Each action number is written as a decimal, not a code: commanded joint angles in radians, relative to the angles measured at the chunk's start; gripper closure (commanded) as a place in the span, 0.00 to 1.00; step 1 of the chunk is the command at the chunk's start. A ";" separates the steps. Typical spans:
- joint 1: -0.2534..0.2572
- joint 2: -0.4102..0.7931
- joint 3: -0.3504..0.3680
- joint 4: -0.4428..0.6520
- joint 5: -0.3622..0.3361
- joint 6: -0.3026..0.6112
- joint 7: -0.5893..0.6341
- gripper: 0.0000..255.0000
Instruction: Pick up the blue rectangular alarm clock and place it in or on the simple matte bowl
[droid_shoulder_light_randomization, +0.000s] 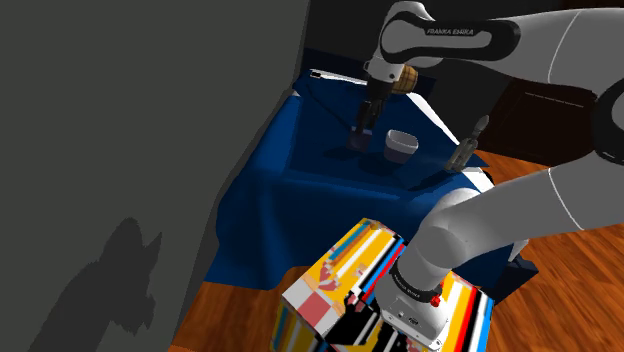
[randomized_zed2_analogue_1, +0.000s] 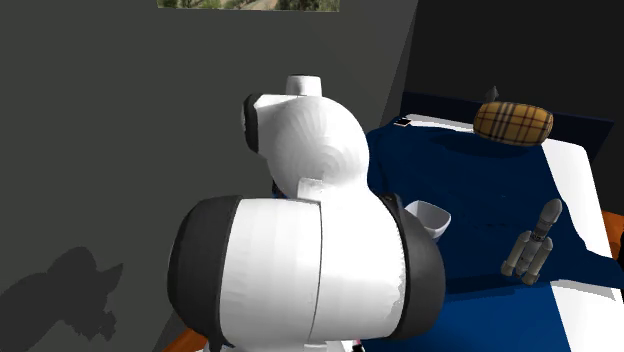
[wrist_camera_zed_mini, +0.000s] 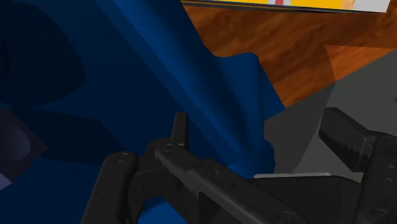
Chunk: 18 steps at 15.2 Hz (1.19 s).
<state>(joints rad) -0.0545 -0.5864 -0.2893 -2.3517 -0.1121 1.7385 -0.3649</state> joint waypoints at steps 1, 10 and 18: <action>-0.003 0.046 -0.039 0.011 -0.016 0.039 -0.058 0.00; 0.001 0.324 -0.220 0.152 -0.004 0.189 -0.340 0.00; -0.024 0.653 -0.330 0.372 0.158 0.265 -0.633 0.00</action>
<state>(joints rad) -0.0718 0.0145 -0.6090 -2.0104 0.0150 1.9904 -0.9543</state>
